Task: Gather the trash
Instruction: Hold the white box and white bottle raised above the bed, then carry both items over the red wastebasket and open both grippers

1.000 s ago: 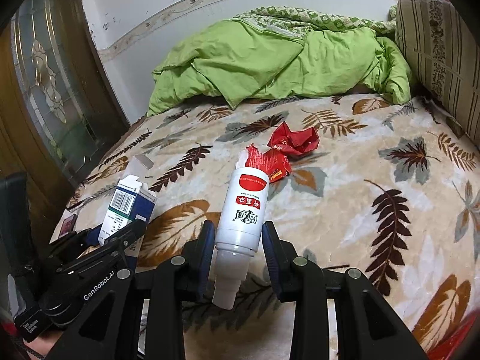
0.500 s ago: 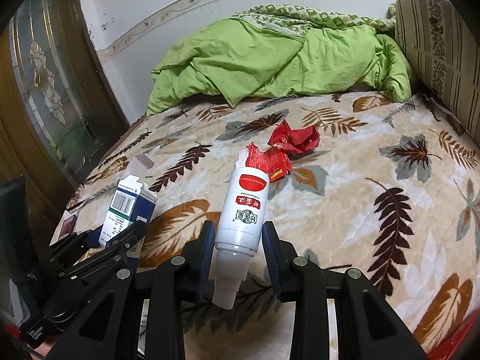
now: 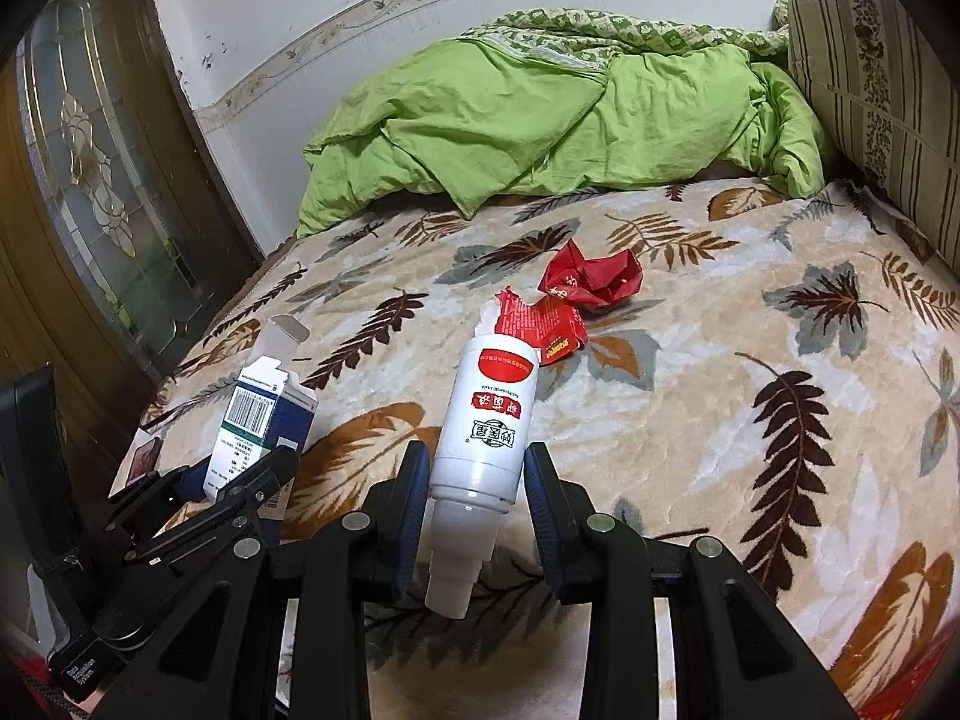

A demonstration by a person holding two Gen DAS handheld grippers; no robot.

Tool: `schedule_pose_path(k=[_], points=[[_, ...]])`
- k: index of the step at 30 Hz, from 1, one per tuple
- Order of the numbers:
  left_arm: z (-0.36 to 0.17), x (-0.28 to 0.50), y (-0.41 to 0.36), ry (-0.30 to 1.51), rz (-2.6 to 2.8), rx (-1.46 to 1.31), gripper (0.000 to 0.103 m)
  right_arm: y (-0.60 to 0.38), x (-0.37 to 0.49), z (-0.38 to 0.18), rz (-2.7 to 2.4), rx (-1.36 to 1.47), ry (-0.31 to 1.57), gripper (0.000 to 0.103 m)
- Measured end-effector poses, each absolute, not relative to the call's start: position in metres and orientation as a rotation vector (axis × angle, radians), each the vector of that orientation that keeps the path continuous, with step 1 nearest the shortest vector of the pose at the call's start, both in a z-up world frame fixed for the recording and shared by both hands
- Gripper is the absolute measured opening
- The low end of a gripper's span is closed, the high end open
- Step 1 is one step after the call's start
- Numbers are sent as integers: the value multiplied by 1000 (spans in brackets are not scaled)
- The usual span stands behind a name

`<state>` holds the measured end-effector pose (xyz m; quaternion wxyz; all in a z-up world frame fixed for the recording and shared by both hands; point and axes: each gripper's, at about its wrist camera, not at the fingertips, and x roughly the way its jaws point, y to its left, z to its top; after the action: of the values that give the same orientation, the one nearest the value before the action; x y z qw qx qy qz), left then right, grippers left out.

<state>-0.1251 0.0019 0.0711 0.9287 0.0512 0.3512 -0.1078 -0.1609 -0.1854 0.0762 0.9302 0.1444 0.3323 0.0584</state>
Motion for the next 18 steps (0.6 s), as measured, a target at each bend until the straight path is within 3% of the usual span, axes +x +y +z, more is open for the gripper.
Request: schedule_pose_path(k=[11, 18], points=[[73, -127, 0, 711, -255, 86, 37, -187, -162, 77, 125, 311, 674, 35], [86, -148, -20, 681, -417, 84, 37, -221, -192, 83, 116, 472, 655, 35]])
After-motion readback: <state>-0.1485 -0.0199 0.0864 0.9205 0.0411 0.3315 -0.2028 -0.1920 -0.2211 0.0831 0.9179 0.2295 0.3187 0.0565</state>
